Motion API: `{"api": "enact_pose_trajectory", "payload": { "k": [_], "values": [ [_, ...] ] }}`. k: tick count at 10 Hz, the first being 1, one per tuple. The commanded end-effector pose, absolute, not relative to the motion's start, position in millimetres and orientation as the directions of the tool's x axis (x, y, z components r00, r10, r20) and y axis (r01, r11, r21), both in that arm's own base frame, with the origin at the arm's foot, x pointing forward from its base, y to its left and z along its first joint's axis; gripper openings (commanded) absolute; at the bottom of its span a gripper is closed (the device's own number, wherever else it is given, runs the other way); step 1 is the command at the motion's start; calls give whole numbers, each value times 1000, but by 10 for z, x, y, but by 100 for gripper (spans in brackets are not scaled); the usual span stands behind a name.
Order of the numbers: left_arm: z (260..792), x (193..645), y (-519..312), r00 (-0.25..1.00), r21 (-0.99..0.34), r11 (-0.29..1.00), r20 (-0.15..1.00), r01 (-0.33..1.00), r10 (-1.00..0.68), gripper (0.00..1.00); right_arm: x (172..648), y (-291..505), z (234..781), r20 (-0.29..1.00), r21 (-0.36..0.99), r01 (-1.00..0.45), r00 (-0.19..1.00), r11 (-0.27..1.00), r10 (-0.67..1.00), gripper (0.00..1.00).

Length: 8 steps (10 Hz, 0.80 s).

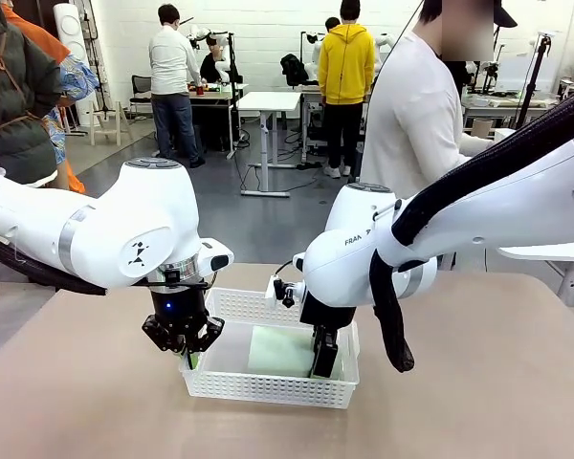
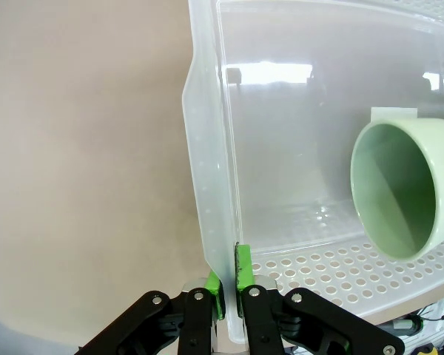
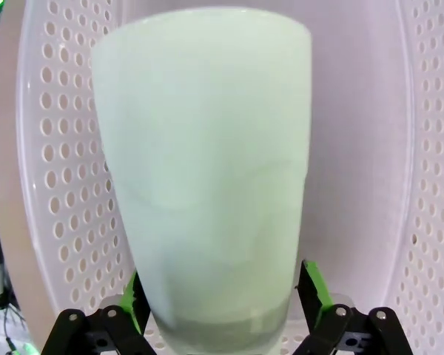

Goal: Clean and organize the cups into the basket.
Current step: Pick up the Organizing basket and move it to the center of the table, then pick up the Reusable plastic cup from the right side of the table and place it inside the Organizing basket.

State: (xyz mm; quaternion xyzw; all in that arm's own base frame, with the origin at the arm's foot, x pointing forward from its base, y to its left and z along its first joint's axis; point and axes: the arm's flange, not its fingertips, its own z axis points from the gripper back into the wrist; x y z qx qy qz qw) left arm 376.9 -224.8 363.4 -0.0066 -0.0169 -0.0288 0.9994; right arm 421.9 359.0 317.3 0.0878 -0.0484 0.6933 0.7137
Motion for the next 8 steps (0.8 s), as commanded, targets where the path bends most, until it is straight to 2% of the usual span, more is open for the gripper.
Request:
{"api": "enact_pose_trajectory", "payload": {
  "k": [1,5,6,8],
  "values": [
    [3648,3769,-2244,998,-19,998,35,60,-59,5,4184,3595,3227,193,41,-999,43,35,980,100],
    [3648,3769,-2244,998,-19,998,35,60,-59,5,4150,3544,3332,220,29,-999,41,35,975,100],
    [3648,3769,-2244,998,-19,998,35,60,-59,5,4106,3449,3511,267,-1,-999,31,33,963,100],
    [3648,3769,-2244,998,-19,998,35,60,-59,5,3915,2884,4267,487,-89,-995,3,53,873,100]
  ]
}}
